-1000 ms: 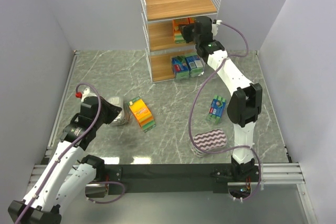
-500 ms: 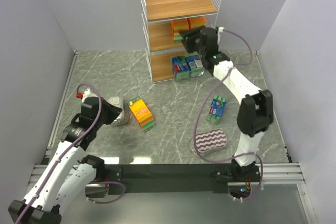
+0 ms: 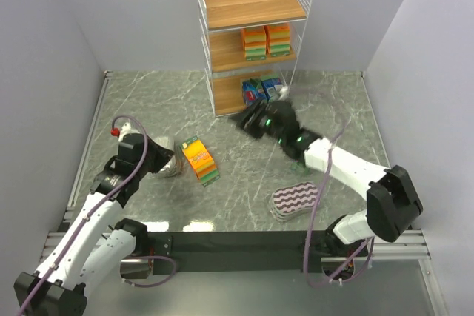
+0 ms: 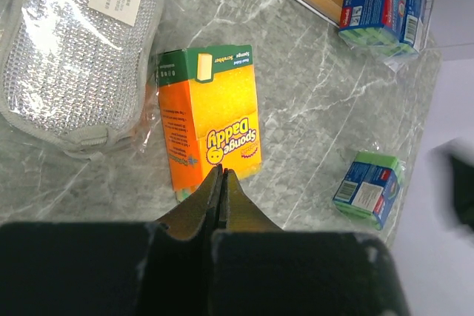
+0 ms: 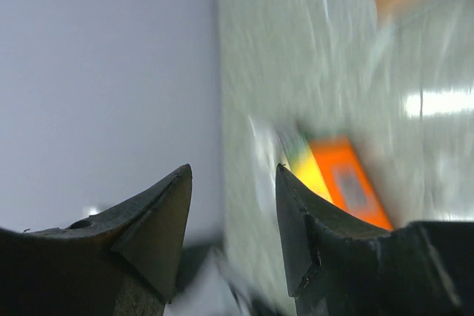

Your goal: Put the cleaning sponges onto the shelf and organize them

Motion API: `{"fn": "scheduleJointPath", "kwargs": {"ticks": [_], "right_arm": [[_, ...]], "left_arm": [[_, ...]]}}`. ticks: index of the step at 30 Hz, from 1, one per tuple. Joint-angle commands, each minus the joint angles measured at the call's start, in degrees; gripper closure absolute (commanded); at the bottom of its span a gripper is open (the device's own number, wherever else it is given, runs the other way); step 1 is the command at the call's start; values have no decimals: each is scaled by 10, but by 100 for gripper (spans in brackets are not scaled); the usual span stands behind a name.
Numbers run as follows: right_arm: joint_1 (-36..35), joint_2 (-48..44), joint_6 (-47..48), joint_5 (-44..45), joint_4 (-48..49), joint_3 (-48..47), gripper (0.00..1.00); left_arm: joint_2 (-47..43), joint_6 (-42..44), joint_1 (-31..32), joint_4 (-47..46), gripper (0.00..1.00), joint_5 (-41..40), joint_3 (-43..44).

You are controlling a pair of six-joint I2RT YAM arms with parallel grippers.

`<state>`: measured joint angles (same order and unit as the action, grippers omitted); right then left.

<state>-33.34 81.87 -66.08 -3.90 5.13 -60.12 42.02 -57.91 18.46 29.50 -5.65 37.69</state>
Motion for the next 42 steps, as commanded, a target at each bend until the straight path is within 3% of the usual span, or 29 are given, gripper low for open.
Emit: {"fn": "scheduleJointPath", "kwargs": {"ticks": [1, 5, 9, 30, 42], "right_arm": [[-62, -5, -13, -34, 20, 96, 44], [-151, 10, -58, -29, 65, 134, 44], [-175, 63, -79, -60, 71, 99, 44], [-187, 217, -179, -80, 72, 14, 44], [-186, 215, -198, -55, 55, 31, 44]], "left_arm": [[3, 7, 2, -28, 99, -8, 5], [10, 13, 1, -24, 99, -18, 17], [18, 13, 1, -23, 99, -18, 19], [-4, 17, 1, -8, 99, -39, 7], [-6, 12, 1, -12, 99, -31, -2]]}}
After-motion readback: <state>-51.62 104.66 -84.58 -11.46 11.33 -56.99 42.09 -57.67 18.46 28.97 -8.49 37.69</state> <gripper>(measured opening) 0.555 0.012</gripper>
